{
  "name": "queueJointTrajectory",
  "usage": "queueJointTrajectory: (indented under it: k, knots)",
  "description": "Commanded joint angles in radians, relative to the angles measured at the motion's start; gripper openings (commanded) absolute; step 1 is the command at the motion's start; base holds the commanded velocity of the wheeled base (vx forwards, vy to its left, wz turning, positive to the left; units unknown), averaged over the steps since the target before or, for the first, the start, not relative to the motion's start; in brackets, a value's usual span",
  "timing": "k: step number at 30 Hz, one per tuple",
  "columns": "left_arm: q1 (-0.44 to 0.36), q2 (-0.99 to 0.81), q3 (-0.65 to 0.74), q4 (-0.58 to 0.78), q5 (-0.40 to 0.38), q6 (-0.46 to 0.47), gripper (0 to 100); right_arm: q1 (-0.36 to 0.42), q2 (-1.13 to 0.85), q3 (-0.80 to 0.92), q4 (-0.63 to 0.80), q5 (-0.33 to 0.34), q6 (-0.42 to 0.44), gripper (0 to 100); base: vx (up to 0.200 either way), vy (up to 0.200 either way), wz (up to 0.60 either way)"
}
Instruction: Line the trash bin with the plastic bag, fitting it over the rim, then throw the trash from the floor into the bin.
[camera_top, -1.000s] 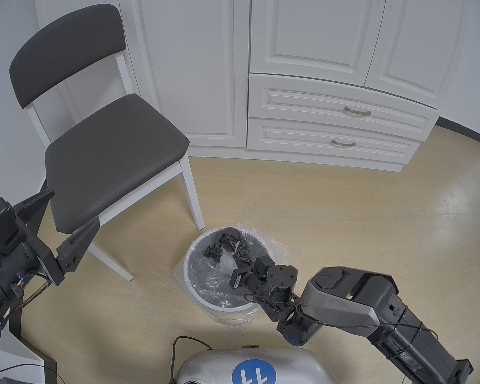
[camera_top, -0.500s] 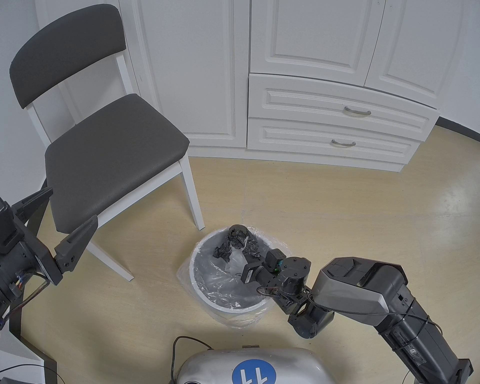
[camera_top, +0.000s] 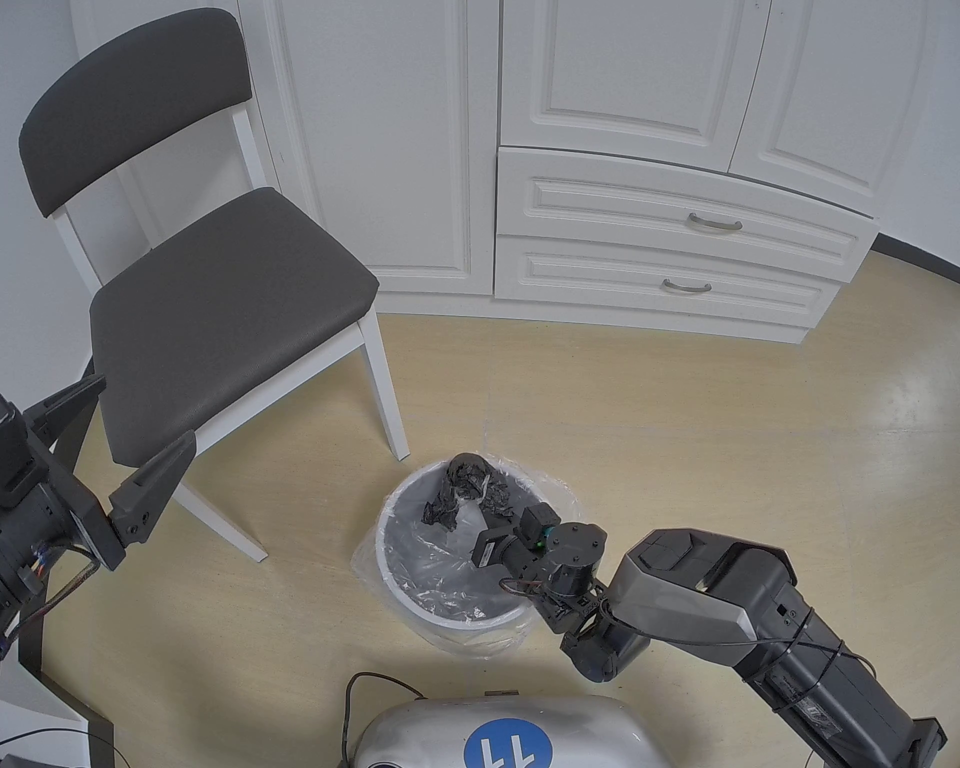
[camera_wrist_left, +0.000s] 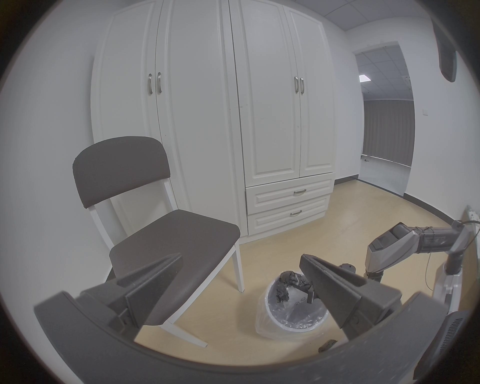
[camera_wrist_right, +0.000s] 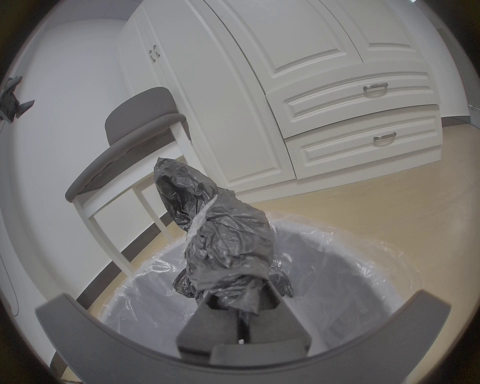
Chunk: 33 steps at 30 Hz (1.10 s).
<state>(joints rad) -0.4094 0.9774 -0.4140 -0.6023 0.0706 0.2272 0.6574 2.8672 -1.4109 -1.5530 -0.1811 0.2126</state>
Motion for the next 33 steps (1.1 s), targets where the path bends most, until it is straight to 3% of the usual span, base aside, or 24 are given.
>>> queueJointTrajectory:
  k: [1,13,33]
  knots:
    - [0.000,0.000,0.000,-0.001,0.001,0.000,100,0.039,-0.031,0.082,-0.018,-0.001,0.002,0,0.000,0.000,0.00]
    - [0.000,-0.002,0.001,-0.001,0.000,0.000,100,0.102,-0.034,0.122,-0.018,0.000,0.021,0,0.000,0.000,0.00]
    - [0.000,0.000,0.001,-0.001,0.001,0.000,100,0.039,-0.034,0.122,-0.018,0.000,0.010,0,0.000,0.000,0.00]
